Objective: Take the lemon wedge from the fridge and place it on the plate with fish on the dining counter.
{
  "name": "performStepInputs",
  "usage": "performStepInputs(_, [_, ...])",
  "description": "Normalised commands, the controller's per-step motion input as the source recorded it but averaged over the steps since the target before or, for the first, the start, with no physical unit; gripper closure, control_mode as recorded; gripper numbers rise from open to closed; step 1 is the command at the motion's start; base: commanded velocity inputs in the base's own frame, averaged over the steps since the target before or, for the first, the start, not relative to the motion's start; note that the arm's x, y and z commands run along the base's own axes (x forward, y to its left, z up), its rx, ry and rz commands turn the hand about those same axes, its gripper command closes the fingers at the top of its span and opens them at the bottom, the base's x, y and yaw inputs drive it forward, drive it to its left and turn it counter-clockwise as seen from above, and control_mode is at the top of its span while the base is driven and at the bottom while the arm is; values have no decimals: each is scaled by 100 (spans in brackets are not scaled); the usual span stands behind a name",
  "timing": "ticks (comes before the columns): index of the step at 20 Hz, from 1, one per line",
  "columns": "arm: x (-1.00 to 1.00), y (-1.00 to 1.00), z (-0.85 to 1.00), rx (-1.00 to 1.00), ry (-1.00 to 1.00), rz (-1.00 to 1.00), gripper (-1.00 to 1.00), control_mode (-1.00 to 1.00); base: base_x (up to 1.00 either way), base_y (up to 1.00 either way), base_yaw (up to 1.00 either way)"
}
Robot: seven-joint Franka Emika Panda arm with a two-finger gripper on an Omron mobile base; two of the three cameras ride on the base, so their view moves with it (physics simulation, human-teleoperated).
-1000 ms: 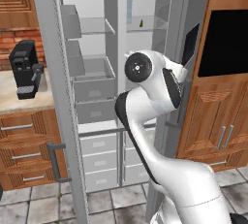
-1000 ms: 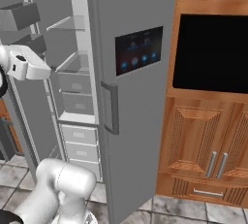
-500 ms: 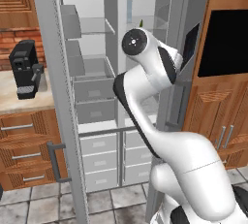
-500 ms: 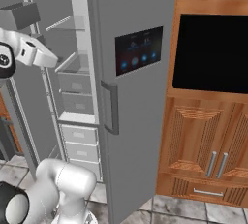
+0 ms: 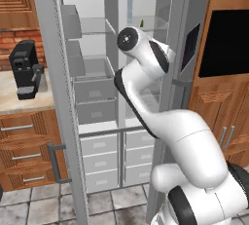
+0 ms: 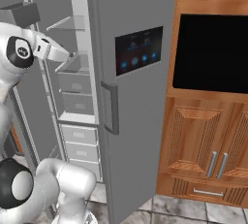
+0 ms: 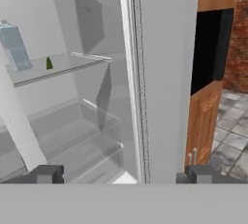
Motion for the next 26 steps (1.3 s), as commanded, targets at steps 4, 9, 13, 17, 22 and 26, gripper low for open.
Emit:
performStepInputs(4, [54, -33, 0, 0, 0, 0, -100, -100, 0, 0, 0])
performStepInputs(9, [51, -15, -1, 0, 0, 0, -100, -100, 0, 0, 0])
performStepInputs(13, [64, -2, -6, 0, 2, 0, -100, -100, 0, 0, 0])
performStepInputs(17, [39, -16, -11, -1, 4, -5, -100, -100, 0, 0, 0])
performStepInputs(22, [0, -56, -24, -1, 11, -20, -100, -100, 0, 0, 0])
performStepInputs(26, [0, -61, -37, -4, 13, -24, -100, -100, 0, 0, 0])
